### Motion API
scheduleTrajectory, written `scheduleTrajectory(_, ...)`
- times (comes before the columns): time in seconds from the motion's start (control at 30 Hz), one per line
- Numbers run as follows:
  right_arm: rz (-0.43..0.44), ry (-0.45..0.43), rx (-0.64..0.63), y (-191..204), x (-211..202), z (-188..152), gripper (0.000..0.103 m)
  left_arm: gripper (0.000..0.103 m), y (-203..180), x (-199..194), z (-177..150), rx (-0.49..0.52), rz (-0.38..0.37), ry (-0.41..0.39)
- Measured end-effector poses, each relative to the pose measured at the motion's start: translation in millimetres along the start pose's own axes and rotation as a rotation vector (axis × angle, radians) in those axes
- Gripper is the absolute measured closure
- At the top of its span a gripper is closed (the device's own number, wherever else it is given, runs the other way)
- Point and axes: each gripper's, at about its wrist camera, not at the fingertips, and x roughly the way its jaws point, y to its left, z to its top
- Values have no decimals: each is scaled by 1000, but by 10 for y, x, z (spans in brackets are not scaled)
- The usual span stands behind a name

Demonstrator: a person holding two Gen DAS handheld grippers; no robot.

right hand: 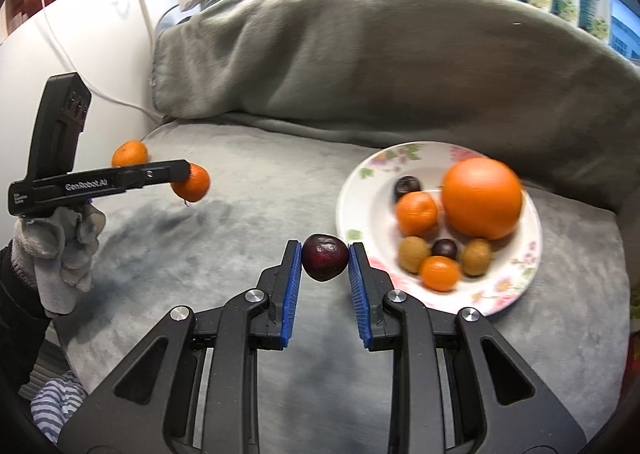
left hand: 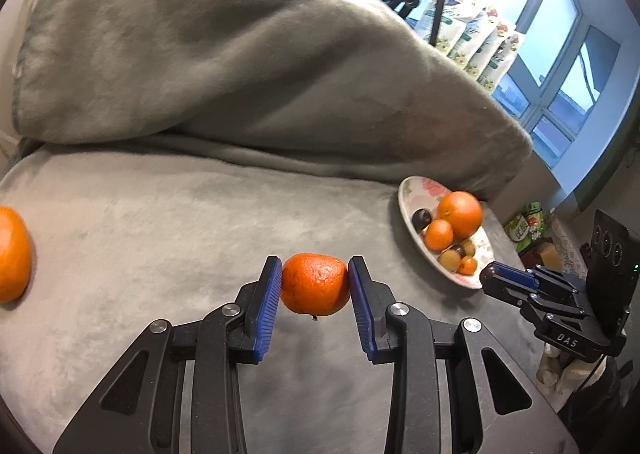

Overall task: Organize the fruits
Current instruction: 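Carry the tangerine and dark plum in both grippers over the plate, then open the right gripper to drop the plum while the left gripper releases the tangerine onto the plate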

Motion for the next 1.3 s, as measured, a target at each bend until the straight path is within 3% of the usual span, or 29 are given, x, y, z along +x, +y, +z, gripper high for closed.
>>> scheduleTrajectory(0.53, -81, -15, 60, -469, -195, -68, 78, 70, -672, 379, 282, 81, -92, 12)
scheduleTrajectory(1.3, -124, -3, 137, -950, -120, -108, 78, 70, -1046, 782, 403, 142, -95, 58)
